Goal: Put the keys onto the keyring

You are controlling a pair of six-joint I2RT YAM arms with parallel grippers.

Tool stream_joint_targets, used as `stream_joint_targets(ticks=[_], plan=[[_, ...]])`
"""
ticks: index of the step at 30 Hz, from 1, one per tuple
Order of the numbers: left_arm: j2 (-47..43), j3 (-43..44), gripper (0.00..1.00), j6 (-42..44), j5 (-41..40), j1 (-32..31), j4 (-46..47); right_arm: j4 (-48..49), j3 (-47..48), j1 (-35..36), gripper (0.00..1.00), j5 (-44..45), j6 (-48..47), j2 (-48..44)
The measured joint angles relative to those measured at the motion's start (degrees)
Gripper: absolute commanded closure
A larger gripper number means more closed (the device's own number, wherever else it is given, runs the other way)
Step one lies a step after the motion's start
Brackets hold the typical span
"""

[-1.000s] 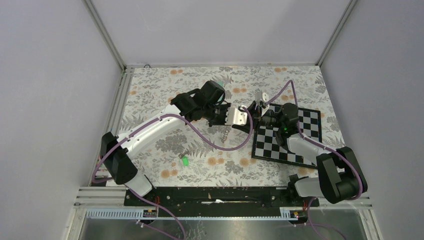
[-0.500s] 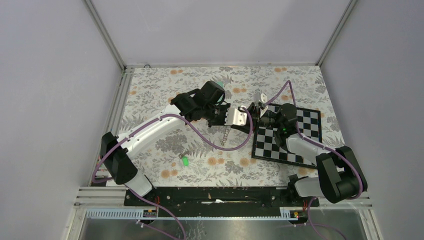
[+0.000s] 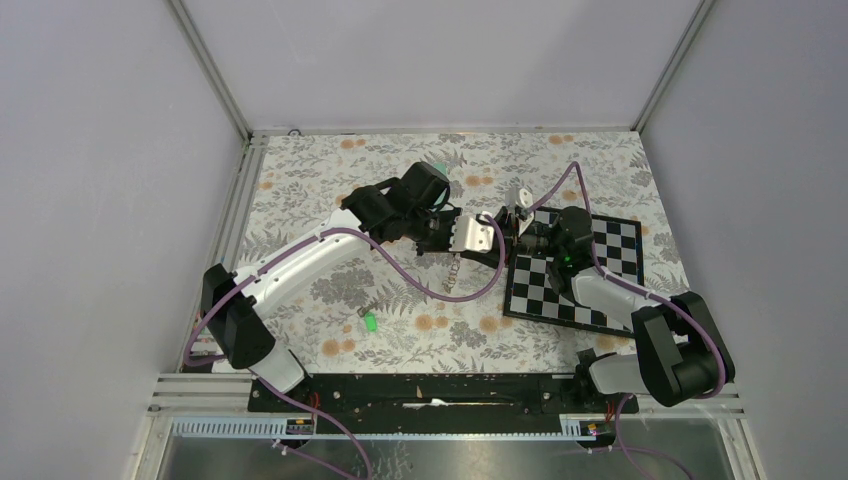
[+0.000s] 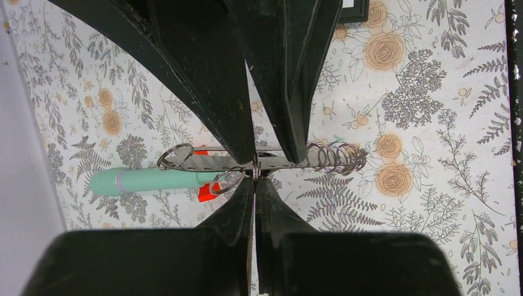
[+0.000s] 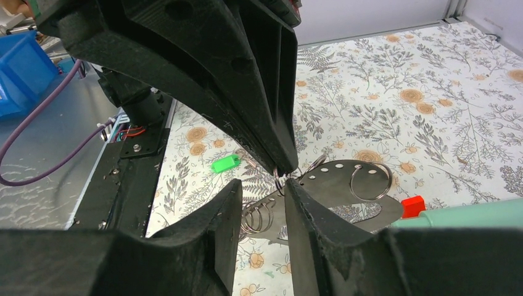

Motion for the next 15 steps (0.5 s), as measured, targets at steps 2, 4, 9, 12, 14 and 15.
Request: stream_joint_targets(ticks=[2,4,9,12,14,15], plan=[[0.0,0.0,1.0,-0.02,0.09,0.0,0.0,0.0,0.0,0.0,0.64,0.0,-0.04,0.0],[0.0,0.0,1.0,-0.22,0.44,0.0,0.0,-0.02,0.0,0.02,0.66,0.0,-0.02,0.0],[0.0,0.02,1.0,-0.85,1.49,0.0,-0.02,0.0,0.0,0.33,0.74,0.17,-0.04,0.04],[0.0,0.04,1.0,-1.11,2.12,0.0,-0.04,0.0,0.0,0.37,0.77,0.2,-0.04,0.22],[0.0,0.04,1.0,-1.29,2.29,0.0,-0.15,0.0,0.0,0.37,0.79,0.2,-0.04,0.28],[0.0,0.04,1.0,-1.33,2.43,0.0,-0.2,0.0,0.0,0.37,0.8,0.2,-0.07,0.33]])
